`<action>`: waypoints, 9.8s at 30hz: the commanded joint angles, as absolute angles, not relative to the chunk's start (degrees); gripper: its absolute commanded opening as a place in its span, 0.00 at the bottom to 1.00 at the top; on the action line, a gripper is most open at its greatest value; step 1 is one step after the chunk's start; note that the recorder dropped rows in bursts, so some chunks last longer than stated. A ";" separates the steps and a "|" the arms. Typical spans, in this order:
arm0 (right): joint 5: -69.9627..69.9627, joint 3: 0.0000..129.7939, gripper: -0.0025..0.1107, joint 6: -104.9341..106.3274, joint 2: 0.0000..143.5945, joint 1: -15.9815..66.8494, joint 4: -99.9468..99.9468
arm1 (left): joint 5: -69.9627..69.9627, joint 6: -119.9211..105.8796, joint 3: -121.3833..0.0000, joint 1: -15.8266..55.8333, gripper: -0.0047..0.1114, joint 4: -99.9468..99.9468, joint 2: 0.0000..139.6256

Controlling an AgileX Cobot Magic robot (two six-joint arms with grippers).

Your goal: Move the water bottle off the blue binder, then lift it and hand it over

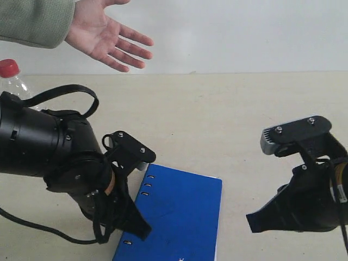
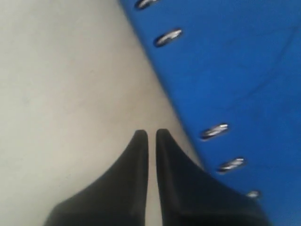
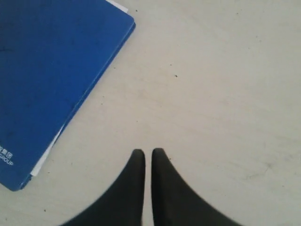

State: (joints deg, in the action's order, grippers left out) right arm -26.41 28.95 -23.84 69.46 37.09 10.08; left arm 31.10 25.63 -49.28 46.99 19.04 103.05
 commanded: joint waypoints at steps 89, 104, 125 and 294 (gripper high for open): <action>-40.39 47.51 0.02 77.65 112.68 20.01 -89.49 | 9.44 -7.88 -39.47 37.76 0.08 -18.55 97.04; -45.77 47.51 0.02 86.21 101.90 19.93 -92.81 | -1.59 -1.34 -28.08 32.10 0.60 -20.75 86.69; -37.09 47.60 0.02 72.70 98.08 19.99 -81.11 | 6.64 27.82 -24.43 39.84 0.33 1.34 72.05; -44.97 59.28 0.55 41.33 97.05 11.97 -45.86 | 18.71 -41.39 -28.52 19.39 0.24 -63.69 84.06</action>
